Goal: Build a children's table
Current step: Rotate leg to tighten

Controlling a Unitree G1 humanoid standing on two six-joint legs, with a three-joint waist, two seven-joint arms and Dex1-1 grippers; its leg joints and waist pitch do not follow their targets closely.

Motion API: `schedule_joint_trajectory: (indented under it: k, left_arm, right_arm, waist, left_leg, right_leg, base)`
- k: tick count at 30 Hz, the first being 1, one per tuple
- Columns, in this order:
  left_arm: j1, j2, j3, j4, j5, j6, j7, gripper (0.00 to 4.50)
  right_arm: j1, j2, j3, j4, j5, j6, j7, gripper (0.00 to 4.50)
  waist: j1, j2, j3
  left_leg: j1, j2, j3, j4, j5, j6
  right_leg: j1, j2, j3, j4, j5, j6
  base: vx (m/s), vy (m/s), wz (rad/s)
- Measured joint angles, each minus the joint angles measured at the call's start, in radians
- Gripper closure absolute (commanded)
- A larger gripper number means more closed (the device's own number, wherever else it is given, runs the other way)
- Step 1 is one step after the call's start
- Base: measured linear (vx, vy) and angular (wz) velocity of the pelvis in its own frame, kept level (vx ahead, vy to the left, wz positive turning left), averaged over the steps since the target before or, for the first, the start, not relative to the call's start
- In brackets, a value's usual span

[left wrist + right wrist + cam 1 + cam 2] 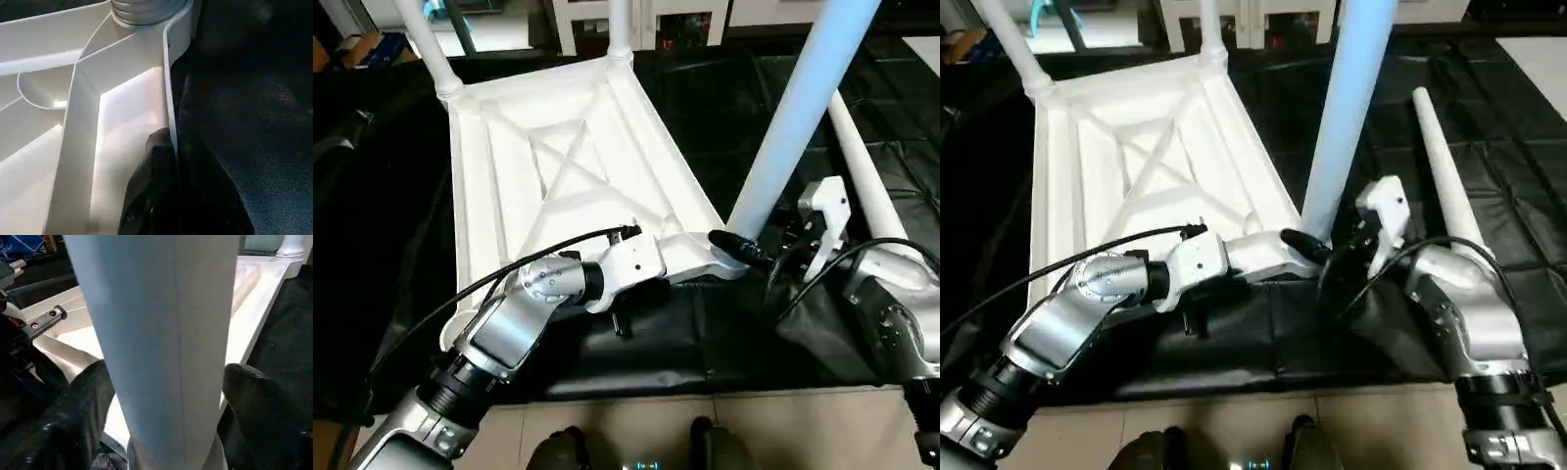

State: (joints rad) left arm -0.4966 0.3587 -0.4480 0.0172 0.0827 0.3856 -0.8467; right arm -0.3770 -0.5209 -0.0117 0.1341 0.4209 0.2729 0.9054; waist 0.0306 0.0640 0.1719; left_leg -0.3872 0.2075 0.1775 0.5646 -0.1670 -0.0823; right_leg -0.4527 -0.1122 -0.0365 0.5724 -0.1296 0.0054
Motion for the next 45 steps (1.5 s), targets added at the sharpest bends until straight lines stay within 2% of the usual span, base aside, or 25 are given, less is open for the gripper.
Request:
schedule_joint_trajectory:
  k: [1,2,11,13,17,21,24,26,28,31,35,39,41,42,43,45]
  left_arm:
    - [0.001,0.000,0.000,-0.002,0.000,0.001,0.000,4.50]
    - [0.003,0.001,0.000,-0.004,0.000,0.001,0.000,4.50]
    - [0.009,0.007,0.001,-0.014,-0.001,0.004,-0.001,4.50]
    - [0.010,0.008,0.001,-0.016,-0.001,0.004,-0.001,4.50]
    - [0.014,0.008,0.011,-0.022,-0.003,0.028,0.002,4.50]
    - [0.012,-0.030,0.029,-0.021,0.004,0.102,0.058,4.50]
    - [-0.015,-0.125,0.044,-0.002,0.049,0.200,0.172,4.50]
    - [-0.026,-0.201,0.052,0.007,0.065,0.263,0.247,4.50]
    - [-0.038,-0.243,0.057,0.022,0.070,0.295,0.291,4.50]
    - [-0.057,-0.251,0.057,0.048,0.070,0.291,0.305,4.50]
    - [-0.063,-0.220,0.054,0.068,0.069,0.243,0.301,4.50]
    - [-0.057,-0.177,0.045,0.064,0.064,0.186,0.252,4.50]
    - [-0.034,-0.127,0.035,0.035,0.043,0.134,0.191,4.50]
    - [-0.017,-0.091,0.034,0.019,0.024,0.091,0.144,4.50]
    - [0.004,-0.045,0.037,0.004,0.005,0.036,0.090,4.50]
    - [0.023,-0.005,0.046,-0.007,-0.016,-0.016,0.029,4.50]
  right_arm:
    - [-0.001,0.001,0.001,0.002,0.000,0.000,0.002,1.13]
    - [-0.001,0.002,0.001,0.006,0.000,0.000,0.004,1.39]
    - [-0.001,0.015,0.000,0.008,-0.001,-0.001,0.005,2.00]
    - [0.000,0.017,0.000,0.007,-0.002,-0.002,0.000,2.31]
    - [0.005,0.053,0.000,0.000,-0.031,-0.019,-0.048,2.41]
    - [-0.008,0.152,0.005,0.003,-0.096,-0.024,-0.225,2.47]
    - [-0.071,0.275,0.014,0.056,-0.191,-0.031,-0.502,2.50]
    - [-0.112,0.343,0.010,0.117,-0.228,-0.065,-0.661,2.52]
    - [-0.148,0.398,0.005,0.178,-0.252,-0.106,-0.774,2.54]
    - [-0.181,0.426,0.004,0.242,-0.275,-0.155,-0.844,2.55]
    - [-0.201,0.427,-0.004,0.295,-0.264,-0.202,-0.807,2.56]
    - [-0.174,0.364,-0.009,0.268,-0.229,-0.217,-0.642,2.57]
    - [-0.113,0.286,0.002,0.187,-0.182,-0.200,-0.498,2.57]
    - [-0.076,0.235,0.010,0.129,-0.143,-0.172,-0.414,2.01]
    - [-0.034,0.190,0.017,0.067,-0.095,-0.136,-0.324,1.87]
    - [-0.002,0.151,0.016,0.018,-0.026,-0.084,-0.237,1.87]
  waist:
    - [0.000,0.000,0.000]
    - [0.000,0.000,0.000]
    - [-0.001,0.000,0.000]
    - [-0.002,0.000,0.000]
    - [-0.008,0.000,0.000]
    - [-0.029,-0.002,0.001]
    - [-0.048,-0.005,0.001]
    - [-0.056,-0.007,0.002]
    - [-0.060,-0.007,0.002]
    - [-0.061,-0.008,0.002]
    - [-0.061,-0.010,0.004]
    - [-0.057,-0.010,0.004]
    - [-0.047,-0.009,0.003]
    - [-0.042,-0.006,0.003]
    - [-0.033,-0.003,0.003]
    - [-0.023,0.003,0.003]
  left_leg:
    - [0.000,0.000,0.000,0.000,0.000,0.000]
    - [0.000,0.000,0.000,0.000,0.000,0.000]
    - [0.000,0.000,0.000,-0.002,0.000,0.000]
    - [0.000,0.000,0.000,-0.002,0.000,0.000]
    - [0.001,0.000,0.000,-0.003,0.000,0.000]
    - [0.002,0.000,-0.001,-0.004,0.000,-0.001]
    - [0.001,-0.001,-0.006,-0.006,0.002,-0.005]
    - [0.001,-0.002,-0.008,-0.010,0.002,-0.005]
    - [0.001,-0.002,-0.011,-0.011,0.002,-0.005]
    - [0.002,-0.002,-0.012,-0.012,0.002,-0.005]
    - [0.002,-0.003,-0.010,-0.011,0.002,-0.005]
    - [0.002,-0.002,-0.009,-0.012,0.002,-0.005]
    - [0.002,-0.001,-0.007,-0.012,0.002,-0.005]
    - [0.002,-0.001,-0.006,-0.013,0.002,-0.005]
    - [0.003,0.000,-0.004,-0.016,0.002,-0.004]
    - [0.002,0.001,-0.004,-0.018,0.003,-0.003]
  right_leg:
    - [0.000,0.000,0.000,0.000,0.000,0.000]
    - [0.000,0.000,0.000,-0.001,0.000,0.000]
    - [0.000,0.000,0.000,-0.002,0.000,0.000]
    - [0.000,0.000,0.000,-0.003,0.000,0.000]
    - [0.000,0.000,0.000,-0.003,0.000,0.000]
    - [0.000,0.001,0.000,-0.003,-0.004,0.006]
    - [0.000,0.001,-0.004,-0.009,-0.004,0.007]
    - [0.000,0.002,-0.006,-0.020,-0.004,0.007]
    - [0.000,0.002,-0.009,-0.027,-0.004,0.007]
    - [0.000,0.002,-0.011,-0.034,-0.004,0.007]
    - [-0.001,0.002,-0.008,-0.034,-0.004,0.007]
    - [-0.001,0.002,-0.008,-0.034,0.002,-0.001]
    - [-0.001,0.002,-0.007,-0.031,0.009,-0.003]
    - [0.000,0.002,-0.006,-0.029,0.013,-0.005]
    - [0.000,0.003,-0.005,-0.027,0.015,-0.008]
    - [0.000,0.003,-0.005,-0.025,0.014,-0.006]
  base:
    - [0.000,0.000,0.00]
    - [0.000,0.000,0.00]
    - [0.000,0.000,0.00]
    - [0.000,0.000,0.00]
    - [0.000,0.000,0.00]
    - [0.000,0.000,0.00]
    - [-0.035,0.004,-0.08]
    - [-0.026,0.006,-0.07]
    - [0.000,0.000,0.00]
    - [0.000,0.000,0.00]
    - [0.000,0.000,0.00]
    - [0.000,0.000,0.00]
    - [0.000,0.000,0.00]
    - [0.064,-0.025,0.15]
    - [0.064,-0.025,0.15]
    - [0.071,-0.021,0.10]
